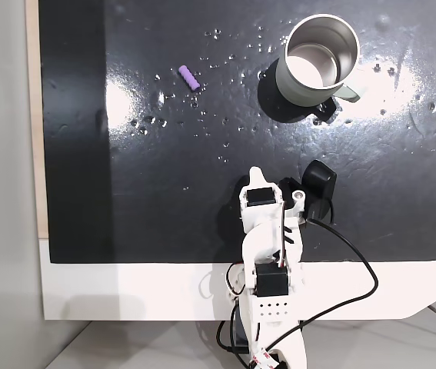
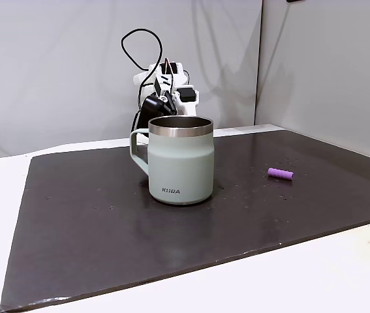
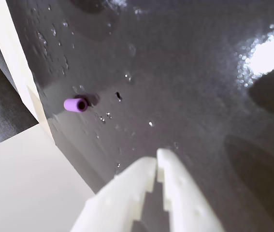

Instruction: Grasp a pengrip and put it in the cup.

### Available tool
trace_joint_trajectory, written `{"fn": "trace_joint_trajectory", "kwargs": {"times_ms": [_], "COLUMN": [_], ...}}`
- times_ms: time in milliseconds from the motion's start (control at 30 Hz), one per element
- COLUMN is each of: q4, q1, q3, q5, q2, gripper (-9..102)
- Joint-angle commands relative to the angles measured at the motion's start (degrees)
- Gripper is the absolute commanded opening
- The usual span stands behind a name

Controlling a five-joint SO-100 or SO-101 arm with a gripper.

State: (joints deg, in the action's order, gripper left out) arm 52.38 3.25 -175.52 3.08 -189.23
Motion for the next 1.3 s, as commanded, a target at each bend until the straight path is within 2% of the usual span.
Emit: {"fn": "trace_joint_trajectory", "kwargs": {"times_ms": [0, 467, 633, 767, 1000, 1267], "q4": [-1.8, -1.8, -2.0, -1.9, -2.3, 2.5], "q1": [0.7, 0.8, 0.9, 4.1, 7.3, 11.7], "q3": [0.2, 0.2, 0.9, 7.6, 36.7, 66.4], "q5": [0.7, 0.6, 7.1, 13.0, 21.1, 33.7], "q2": [-0.8, -0.8, -0.8, 0.7, 37.1, 65.2], "gripper": [0, 0, 0, 0, 0, 0]}}
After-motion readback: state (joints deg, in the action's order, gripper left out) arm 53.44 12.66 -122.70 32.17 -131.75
